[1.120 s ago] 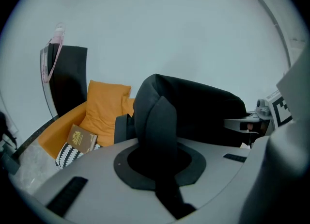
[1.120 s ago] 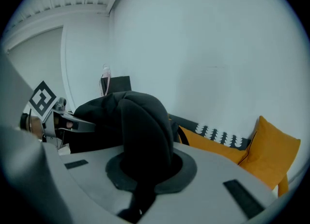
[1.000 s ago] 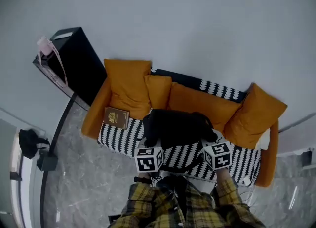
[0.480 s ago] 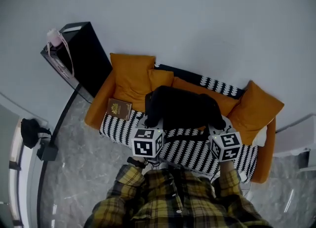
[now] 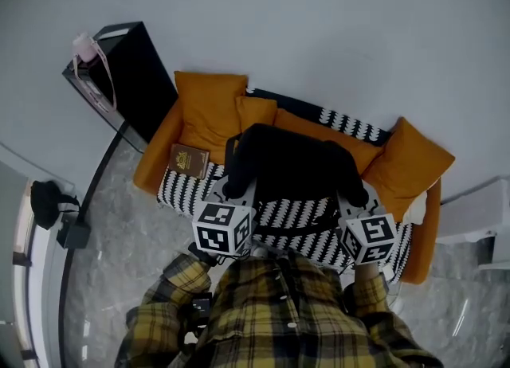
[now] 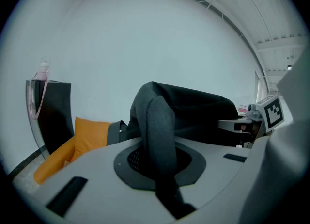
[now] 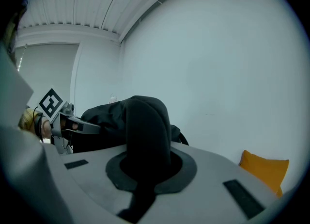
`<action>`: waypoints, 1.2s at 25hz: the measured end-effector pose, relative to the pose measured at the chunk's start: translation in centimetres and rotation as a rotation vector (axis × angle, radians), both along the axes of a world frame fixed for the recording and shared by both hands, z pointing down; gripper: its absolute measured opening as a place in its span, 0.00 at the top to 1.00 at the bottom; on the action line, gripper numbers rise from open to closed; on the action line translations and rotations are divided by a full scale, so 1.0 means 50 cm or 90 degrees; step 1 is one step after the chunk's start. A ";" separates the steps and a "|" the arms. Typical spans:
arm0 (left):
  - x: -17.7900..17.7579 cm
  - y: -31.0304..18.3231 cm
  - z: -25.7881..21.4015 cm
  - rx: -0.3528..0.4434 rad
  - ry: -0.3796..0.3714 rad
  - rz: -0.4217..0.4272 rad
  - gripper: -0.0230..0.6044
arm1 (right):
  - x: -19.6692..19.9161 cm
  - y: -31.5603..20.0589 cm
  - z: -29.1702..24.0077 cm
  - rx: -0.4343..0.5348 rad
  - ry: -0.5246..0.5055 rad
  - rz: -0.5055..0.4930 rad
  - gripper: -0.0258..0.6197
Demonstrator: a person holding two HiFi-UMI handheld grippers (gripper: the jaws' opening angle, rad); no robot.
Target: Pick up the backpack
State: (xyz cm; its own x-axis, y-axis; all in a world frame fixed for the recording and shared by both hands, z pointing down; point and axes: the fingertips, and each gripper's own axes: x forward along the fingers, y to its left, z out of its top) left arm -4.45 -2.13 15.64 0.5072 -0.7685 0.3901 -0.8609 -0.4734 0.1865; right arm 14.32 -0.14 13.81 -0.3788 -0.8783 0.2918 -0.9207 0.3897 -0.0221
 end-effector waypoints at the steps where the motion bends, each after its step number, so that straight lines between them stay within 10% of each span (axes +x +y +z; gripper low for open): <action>1: -0.002 0.008 -0.005 0.003 0.001 0.005 0.90 | -0.001 0.008 -0.004 0.001 -0.001 -0.003 0.92; 30: -0.033 0.084 0.025 0.002 -0.013 0.008 0.90 | -0.027 0.060 0.036 -0.024 -0.016 -0.019 0.92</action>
State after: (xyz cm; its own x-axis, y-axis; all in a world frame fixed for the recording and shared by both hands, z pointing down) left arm -6.09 2.09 16.87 0.5095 -0.7630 0.3978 -0.8580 -0.4854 0.1678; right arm 12.97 2.87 15.62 -0.4122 -0.8550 0.3149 -0.9077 0.4153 -0.0606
